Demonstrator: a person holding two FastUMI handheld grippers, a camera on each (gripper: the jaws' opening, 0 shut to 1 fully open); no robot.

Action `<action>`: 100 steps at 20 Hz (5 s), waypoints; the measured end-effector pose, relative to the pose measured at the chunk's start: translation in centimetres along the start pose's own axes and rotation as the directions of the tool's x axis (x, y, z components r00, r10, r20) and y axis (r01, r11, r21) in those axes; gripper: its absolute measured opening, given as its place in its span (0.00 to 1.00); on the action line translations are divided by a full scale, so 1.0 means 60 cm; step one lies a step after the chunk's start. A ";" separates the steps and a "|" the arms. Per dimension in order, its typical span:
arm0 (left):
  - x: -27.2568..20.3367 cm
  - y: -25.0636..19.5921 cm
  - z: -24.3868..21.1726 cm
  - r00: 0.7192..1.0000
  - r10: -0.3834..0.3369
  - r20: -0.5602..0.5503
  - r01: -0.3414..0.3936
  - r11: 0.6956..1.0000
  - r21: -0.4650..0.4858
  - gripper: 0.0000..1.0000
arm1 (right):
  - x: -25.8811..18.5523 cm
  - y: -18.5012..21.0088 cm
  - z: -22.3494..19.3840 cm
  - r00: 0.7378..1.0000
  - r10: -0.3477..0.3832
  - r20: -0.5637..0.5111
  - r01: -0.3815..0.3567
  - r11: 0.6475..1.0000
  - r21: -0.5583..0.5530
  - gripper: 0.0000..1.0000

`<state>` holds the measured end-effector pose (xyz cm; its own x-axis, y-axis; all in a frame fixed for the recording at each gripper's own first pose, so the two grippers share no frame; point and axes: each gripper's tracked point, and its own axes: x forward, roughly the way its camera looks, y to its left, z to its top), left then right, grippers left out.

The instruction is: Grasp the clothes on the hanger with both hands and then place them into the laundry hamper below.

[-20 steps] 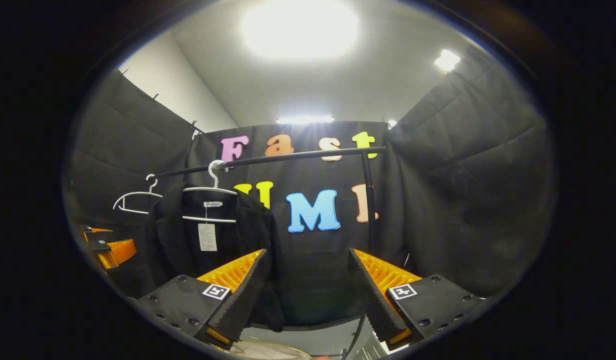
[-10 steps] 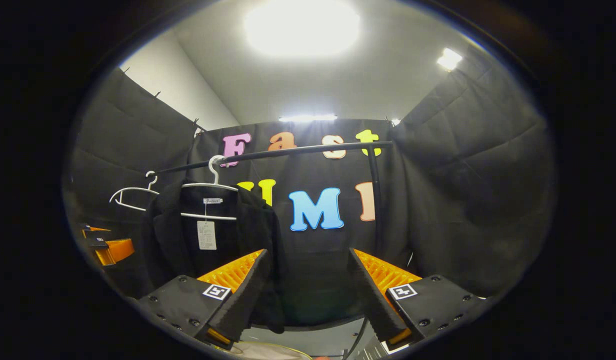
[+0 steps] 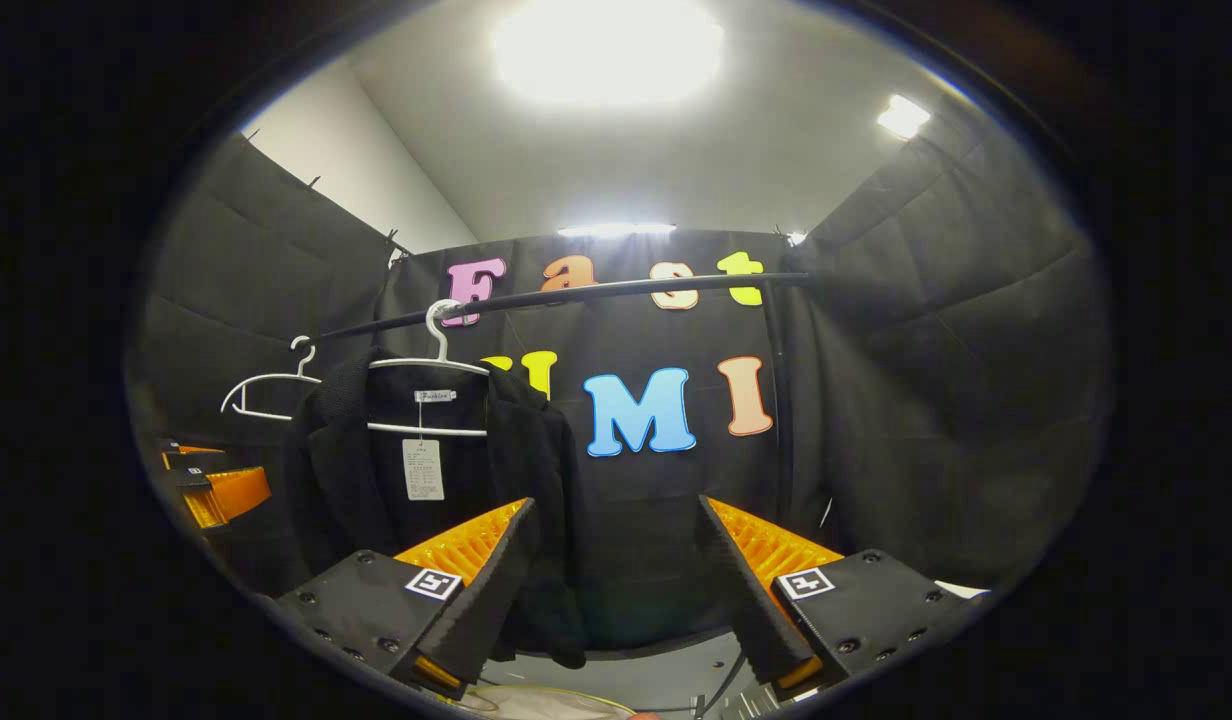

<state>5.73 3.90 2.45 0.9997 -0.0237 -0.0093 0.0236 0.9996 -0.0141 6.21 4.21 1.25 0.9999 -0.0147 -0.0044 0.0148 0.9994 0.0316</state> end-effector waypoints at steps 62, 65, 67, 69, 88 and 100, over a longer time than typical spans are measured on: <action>0.294 0.005 -0.027 0.940 0.340 0.013 -0.339 0.930 0.143 0.04 | 0.452 0.173 -0.082 0.972 0.236 -0.008 -0.235 0.965 -0.116 0.01; 0.265 0.017 0.003 0.934 0.351 0.059 -0.356 0.920 0.163 0.04 | 0.449 0.165 -0.051 0.975 0.219 0.041 -0.213 0.970 -0.121 0.00; 0.255 0.026 0.027 0.929 0.359 0.087 -0.368 0.916 0.158 0.04 | 0.448 0.152 -0.033 0.976 0.206 0.069 -0.197 0.973 -0.120 0.01; 0.246 0.038 0.053 0.922 0.369 0.119 -0.384 0.910 0.155 0.04 | 0.444 0.132 -0.012 0.977 0.185 0.103 -0.172 0.977 -0.123 0.01; 0.261 0.137 0.196 0.881 0.380 0.282 -0.428 0.894 0.132 0.04 | 0.525 0.031 0.100 0.954 0.062 0.295 -0.040 0.996 -0.079 0.01; 0.309 0.196 0.158 0.912 0.352 0.211 -0.372 0.926 0.062 0.04 | 0.618 0.033 0.007 0.989 0.082 0.123 -0.082 0.997 -0.008 0.01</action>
<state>24.63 15.34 11.60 0.9218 0.3336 0.1974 -0.3497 0.9354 0.0524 43.29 5.65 1.58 0.9906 0.0634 0.1211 -0.0668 0.9975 0.0240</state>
